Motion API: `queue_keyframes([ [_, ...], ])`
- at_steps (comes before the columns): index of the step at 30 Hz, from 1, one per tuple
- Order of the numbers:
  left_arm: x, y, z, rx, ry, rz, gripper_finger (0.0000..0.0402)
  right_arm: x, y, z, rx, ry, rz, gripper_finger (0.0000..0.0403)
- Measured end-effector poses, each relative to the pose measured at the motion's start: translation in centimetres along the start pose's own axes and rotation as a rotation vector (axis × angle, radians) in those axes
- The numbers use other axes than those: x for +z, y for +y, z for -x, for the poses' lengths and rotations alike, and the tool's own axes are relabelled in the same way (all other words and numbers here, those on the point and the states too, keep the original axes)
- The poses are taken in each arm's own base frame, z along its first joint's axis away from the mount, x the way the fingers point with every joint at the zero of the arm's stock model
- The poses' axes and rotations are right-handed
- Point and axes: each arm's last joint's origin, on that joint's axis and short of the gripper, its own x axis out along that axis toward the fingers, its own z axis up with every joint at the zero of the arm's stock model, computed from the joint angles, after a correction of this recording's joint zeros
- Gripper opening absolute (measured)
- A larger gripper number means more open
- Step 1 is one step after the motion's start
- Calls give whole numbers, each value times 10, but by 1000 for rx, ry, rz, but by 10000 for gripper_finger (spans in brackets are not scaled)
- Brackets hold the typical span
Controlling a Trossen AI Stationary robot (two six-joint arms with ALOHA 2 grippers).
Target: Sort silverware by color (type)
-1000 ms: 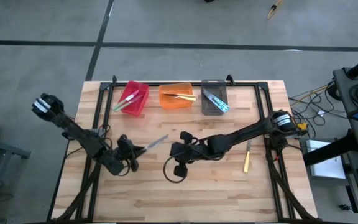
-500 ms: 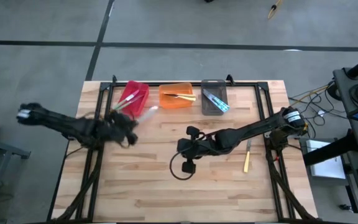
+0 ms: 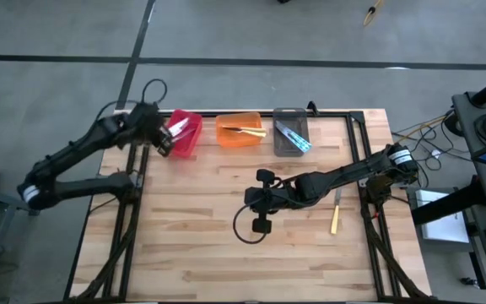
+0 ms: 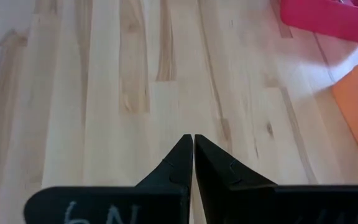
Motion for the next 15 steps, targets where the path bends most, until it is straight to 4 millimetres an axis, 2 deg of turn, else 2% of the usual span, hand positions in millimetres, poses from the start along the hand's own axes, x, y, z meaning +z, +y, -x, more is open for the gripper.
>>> queue_keyframes([
  [6,6,28,-32,42,166,25,35,0,0,0,-1,3,0,9],
  [15,16,28,-58,9,188,2,35,0,-4,-1,-8,4,8,9],
])
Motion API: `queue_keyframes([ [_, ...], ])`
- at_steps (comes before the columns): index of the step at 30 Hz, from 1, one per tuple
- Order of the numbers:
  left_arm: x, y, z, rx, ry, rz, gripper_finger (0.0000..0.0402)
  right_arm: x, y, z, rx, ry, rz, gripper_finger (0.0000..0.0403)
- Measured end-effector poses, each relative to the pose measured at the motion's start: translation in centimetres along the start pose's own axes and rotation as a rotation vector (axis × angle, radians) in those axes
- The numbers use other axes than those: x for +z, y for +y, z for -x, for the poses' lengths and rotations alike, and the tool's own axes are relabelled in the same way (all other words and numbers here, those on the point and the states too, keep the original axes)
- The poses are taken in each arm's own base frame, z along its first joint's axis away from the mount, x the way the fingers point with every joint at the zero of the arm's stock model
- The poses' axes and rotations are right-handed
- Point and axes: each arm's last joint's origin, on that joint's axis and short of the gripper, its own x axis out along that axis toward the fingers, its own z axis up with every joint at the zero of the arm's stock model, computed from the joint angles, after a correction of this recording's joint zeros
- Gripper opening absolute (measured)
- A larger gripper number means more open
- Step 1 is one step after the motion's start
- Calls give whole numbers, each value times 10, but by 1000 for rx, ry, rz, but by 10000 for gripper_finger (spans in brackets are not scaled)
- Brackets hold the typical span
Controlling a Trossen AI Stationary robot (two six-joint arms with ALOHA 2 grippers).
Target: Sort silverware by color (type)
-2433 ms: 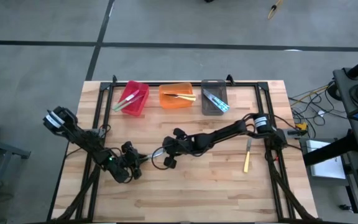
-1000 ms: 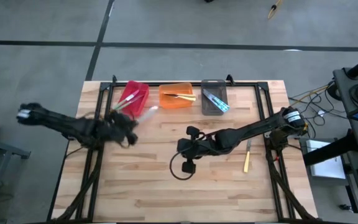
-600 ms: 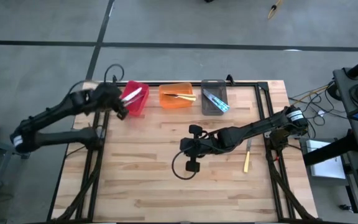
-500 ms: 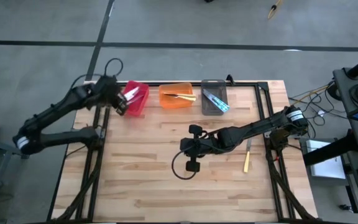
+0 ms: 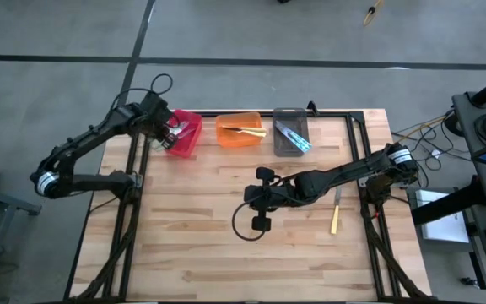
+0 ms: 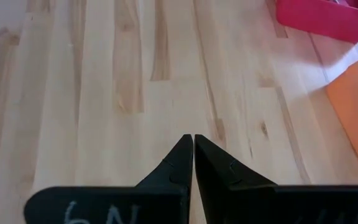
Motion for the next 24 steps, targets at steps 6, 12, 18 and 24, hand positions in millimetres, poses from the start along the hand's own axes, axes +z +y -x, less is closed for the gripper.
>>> queue_keyframes([
  [6,8,-2,-20,-3,44,-1,35,0,0,0,1,0,0,9],
  [12,15,-3,-30,-1,38,4,56,0,0,0,0,0,1,9],
  [18,17,-3,-38,-1,54,4,61,0,0,0,1,0,8,9],
  [24,18,-4,-41,-2,67,2,45,0,1,0,1,0,7,9],
])
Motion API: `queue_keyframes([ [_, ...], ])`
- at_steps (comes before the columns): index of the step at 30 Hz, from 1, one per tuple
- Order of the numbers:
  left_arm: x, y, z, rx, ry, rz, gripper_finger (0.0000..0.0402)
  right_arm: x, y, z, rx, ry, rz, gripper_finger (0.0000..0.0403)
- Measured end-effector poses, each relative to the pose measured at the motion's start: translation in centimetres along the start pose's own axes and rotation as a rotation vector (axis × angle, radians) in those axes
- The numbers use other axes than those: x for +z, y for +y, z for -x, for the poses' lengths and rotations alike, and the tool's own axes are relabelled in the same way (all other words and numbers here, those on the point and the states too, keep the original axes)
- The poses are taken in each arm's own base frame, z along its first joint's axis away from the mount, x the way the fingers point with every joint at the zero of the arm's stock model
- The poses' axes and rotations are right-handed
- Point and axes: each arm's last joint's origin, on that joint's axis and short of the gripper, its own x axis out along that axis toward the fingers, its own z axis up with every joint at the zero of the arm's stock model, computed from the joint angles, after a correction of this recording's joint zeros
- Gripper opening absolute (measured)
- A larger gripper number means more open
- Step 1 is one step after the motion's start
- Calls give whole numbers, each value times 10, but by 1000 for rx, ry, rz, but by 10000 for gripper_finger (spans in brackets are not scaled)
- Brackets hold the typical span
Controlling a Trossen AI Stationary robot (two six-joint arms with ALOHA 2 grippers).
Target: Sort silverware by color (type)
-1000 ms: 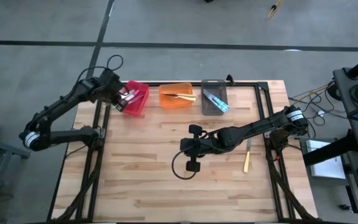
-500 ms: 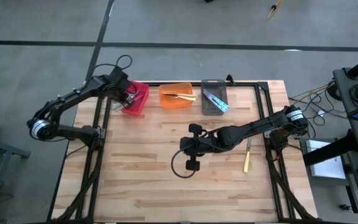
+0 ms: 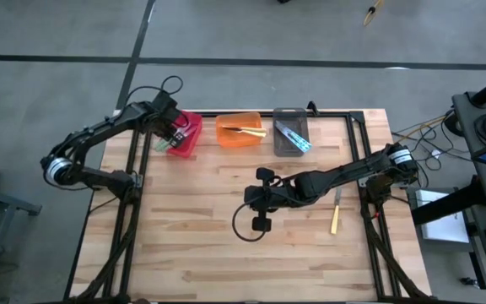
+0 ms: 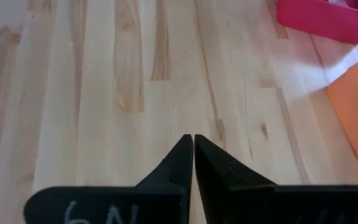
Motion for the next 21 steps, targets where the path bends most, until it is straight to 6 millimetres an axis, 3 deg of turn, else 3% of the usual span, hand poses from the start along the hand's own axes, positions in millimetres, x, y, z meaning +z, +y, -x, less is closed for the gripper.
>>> queue_keyframes([
  [9,-14,-5,24,-46,-81,48,40,-1,0,0,-1,11,-53,9],
  [21,-77,-61,58,-284,-347,72,40,-9,0,1,-1,93,-155,9],
])
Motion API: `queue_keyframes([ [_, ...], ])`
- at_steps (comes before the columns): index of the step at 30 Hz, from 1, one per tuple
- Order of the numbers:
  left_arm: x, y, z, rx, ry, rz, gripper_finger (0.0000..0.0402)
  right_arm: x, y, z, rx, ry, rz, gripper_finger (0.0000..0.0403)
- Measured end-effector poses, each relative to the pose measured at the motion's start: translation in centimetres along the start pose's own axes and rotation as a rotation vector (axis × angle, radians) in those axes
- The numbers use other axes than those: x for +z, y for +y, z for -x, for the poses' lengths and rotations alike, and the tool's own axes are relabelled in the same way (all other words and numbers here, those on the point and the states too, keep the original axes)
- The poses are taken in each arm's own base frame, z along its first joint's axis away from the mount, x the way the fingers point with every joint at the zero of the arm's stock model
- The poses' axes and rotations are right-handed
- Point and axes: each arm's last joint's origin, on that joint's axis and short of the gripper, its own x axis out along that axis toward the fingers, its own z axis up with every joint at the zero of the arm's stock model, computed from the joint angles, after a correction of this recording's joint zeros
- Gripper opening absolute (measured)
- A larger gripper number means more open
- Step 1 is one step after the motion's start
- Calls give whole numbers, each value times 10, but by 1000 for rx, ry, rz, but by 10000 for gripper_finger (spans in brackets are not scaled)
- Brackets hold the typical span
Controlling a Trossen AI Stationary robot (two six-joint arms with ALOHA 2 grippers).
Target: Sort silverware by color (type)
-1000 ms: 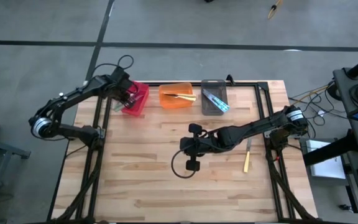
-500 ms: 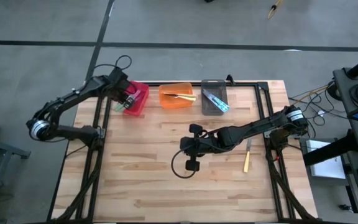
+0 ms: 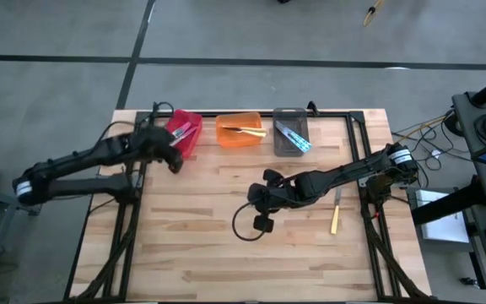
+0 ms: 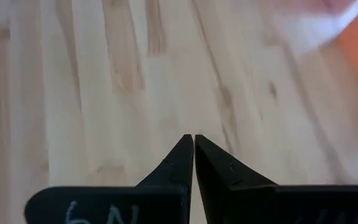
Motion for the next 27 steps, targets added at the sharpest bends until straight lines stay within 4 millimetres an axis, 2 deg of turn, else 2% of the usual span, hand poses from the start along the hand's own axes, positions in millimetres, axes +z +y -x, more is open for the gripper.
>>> queue_keyframes([
  [5,-14,-32,12,-147,-141,-23,40,-10,-6,0,9,134,-101,9],
  [10,-33,-69,23,-315,-313,-93,40,-25,-16,2,-6,343,-193,9],
  [13,-46,-87,30,-353,-392,-127,40,-35,-20,6,-37,458,-249,9],
  [20,-76,-110,44,-332,-477,-149,40,-56,-25,15,-126,681,-306,9],
  [27,-89,-125,43,-343,-477,-145,40,-82,-30,11,-101,792,-345,9],
])
